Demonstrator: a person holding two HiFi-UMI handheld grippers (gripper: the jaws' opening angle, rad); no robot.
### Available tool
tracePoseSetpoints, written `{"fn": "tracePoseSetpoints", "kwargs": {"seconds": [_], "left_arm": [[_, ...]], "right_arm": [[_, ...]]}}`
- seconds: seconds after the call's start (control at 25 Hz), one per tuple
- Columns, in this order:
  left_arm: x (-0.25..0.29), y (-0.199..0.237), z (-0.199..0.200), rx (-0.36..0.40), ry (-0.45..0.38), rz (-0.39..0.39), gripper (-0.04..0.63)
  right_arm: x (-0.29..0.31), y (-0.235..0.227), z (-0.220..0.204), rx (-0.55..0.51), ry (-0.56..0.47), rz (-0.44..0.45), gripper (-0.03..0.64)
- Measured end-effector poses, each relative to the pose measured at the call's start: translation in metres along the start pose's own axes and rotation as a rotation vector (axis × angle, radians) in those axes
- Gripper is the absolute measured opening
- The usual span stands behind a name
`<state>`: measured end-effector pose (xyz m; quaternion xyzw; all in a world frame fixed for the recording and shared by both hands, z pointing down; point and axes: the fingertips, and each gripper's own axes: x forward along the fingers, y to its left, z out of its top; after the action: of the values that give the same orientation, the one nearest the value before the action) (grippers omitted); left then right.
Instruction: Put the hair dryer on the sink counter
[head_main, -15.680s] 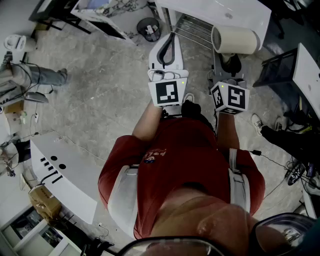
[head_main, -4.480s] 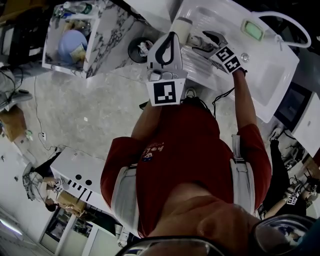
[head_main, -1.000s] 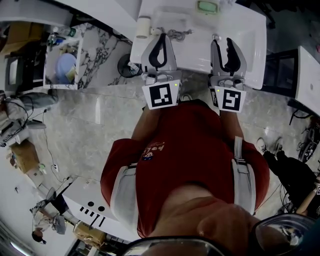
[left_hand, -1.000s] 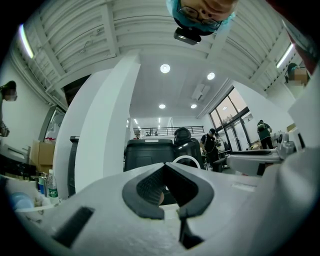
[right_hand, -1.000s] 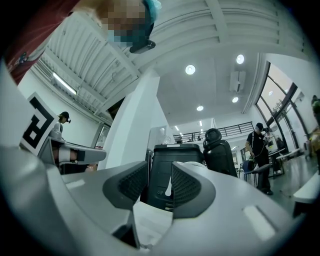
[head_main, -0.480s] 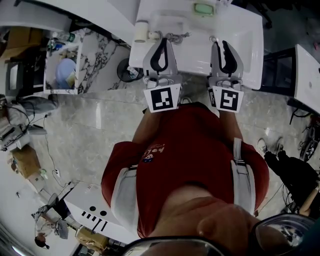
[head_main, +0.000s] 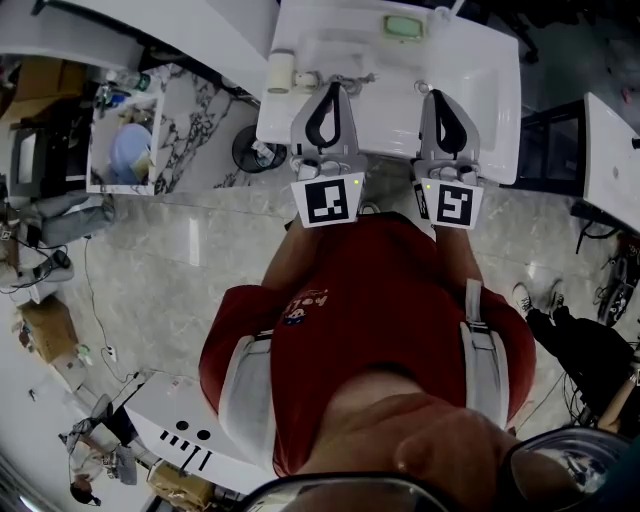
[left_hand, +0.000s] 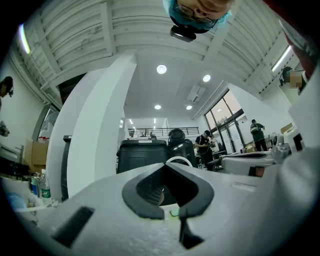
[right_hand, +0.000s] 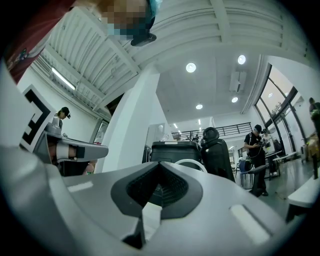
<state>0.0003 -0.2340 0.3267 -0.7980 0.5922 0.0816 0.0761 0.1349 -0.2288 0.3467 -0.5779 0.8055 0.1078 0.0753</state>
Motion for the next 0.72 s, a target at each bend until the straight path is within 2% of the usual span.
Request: {"fn": "tracePoseSetpoints", "kwargs": {"seconds": [0.36, 0.52, 0.72], "left_arm": [[0.000, -0.002, 0.000, 0.028, 0.033, 0.001, 0.002], [0.001, 0.005, -0.012, 0.072, 0.059, -0.019, 0.002], [-0.003, 0.011, -0.012, 0.065, 0.013, -0.034, 0.002]], "right_arm": [[0.003, 0.004, 0.004, -0.014, 0.018, 0.034, 0.000], [0.005, 0.011, 0.001, -0.001, 0.022, 0.060, 0.000], [0.006, 0.024, 0.000, -0.003, 0.029, 0.089, 0.000]]}}
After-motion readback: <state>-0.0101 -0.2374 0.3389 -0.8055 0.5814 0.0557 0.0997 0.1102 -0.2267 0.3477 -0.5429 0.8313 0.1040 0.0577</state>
